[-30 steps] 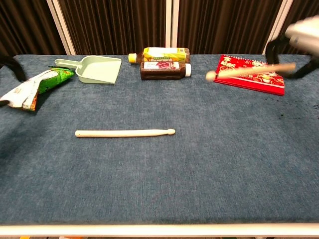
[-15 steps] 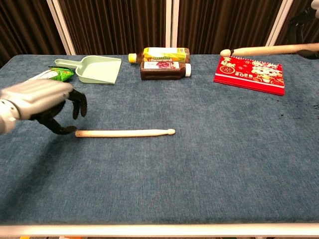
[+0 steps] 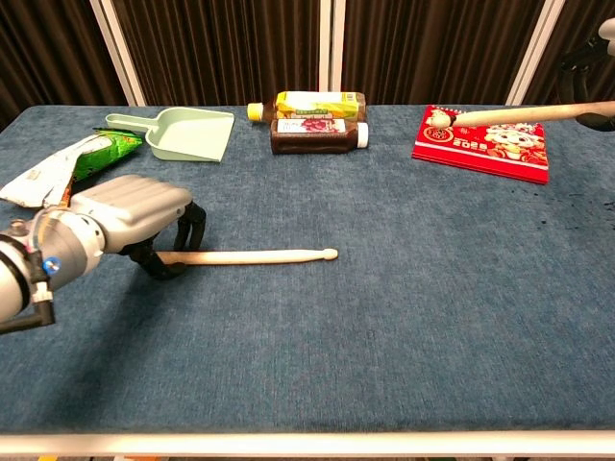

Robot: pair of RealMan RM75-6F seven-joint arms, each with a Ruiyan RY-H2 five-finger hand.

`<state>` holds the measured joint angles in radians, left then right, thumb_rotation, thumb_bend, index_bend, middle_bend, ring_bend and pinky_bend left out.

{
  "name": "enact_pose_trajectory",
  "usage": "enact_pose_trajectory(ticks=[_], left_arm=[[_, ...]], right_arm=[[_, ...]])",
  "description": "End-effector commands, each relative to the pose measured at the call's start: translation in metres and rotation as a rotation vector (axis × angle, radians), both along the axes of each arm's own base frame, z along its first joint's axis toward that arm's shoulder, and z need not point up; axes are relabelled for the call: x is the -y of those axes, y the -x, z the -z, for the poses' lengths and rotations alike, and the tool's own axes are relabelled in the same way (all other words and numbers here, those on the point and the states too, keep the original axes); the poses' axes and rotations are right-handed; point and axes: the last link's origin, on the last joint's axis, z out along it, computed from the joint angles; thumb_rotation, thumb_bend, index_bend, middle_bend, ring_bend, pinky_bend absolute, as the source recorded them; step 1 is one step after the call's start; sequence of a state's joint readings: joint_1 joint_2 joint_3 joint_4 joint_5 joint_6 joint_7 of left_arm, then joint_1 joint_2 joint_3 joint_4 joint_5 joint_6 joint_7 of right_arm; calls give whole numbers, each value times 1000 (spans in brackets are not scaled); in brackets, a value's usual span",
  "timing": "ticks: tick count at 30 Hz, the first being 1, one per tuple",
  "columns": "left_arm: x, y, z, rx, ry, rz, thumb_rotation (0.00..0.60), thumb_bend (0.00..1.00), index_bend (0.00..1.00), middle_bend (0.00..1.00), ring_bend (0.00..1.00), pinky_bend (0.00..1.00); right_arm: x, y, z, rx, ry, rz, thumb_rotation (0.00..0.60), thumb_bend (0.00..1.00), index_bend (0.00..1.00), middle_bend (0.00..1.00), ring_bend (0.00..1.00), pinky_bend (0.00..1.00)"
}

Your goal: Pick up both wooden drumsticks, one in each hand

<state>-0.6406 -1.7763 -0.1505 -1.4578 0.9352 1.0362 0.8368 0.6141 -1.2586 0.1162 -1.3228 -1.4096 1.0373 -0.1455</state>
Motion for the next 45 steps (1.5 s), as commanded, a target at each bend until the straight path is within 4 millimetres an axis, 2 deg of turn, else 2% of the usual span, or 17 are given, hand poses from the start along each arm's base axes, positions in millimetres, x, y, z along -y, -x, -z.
enact_pose_trajectory(ticks=[1, 20, 27, 33, 38, 42, 45], left_arm=[[-1, -3, 2, -16, -13, 0, 600, 309, 491, 497, 754, 866], [-1, -4, 5, -50, 4, -8, 600, 317, 513, 545, 766, 867], [-1, -2, 2, 4, 17, -5, 600, 424, 583, 641, 787, 866], [0, 5, -5, 139, 58, -29, 600, 487, 616, 683, 800, 867], [4, 15, -18, 358, 78, -68, 600, 497, 635, 703, 799, 871], [1, 19, -34, 484, 65, -48, 600, 501, 636, 705, 798, 871], [-3, 12, -44, 598, 72, -36, 600, 501, 636, 705, 798, 872]], right_arm=[[0, 2, 0, -2, -1, 7, 600, 628, 647, 567, 321, 193], [-1, 9, 1, -3, -11, 31, 600, 628, 646, 566, 322, 187], [-6, 15, 0, 11, -8, 48, 600, 628, 647, 566, 322, 186], [-21, 30, 1, 65, -18, 90, 600, 629, 647, 568, 322, 186], [-43, 43, 12, 214, -81, 137, 600, 649, 646, 574, 322, 186], [-58, 40, 24, 368, -161, 149, 600, 668, 647, 582, 323, 185], [-70, 31, 40, 513, -254, 164, 600, 677, 657, 589, 329, 181]])
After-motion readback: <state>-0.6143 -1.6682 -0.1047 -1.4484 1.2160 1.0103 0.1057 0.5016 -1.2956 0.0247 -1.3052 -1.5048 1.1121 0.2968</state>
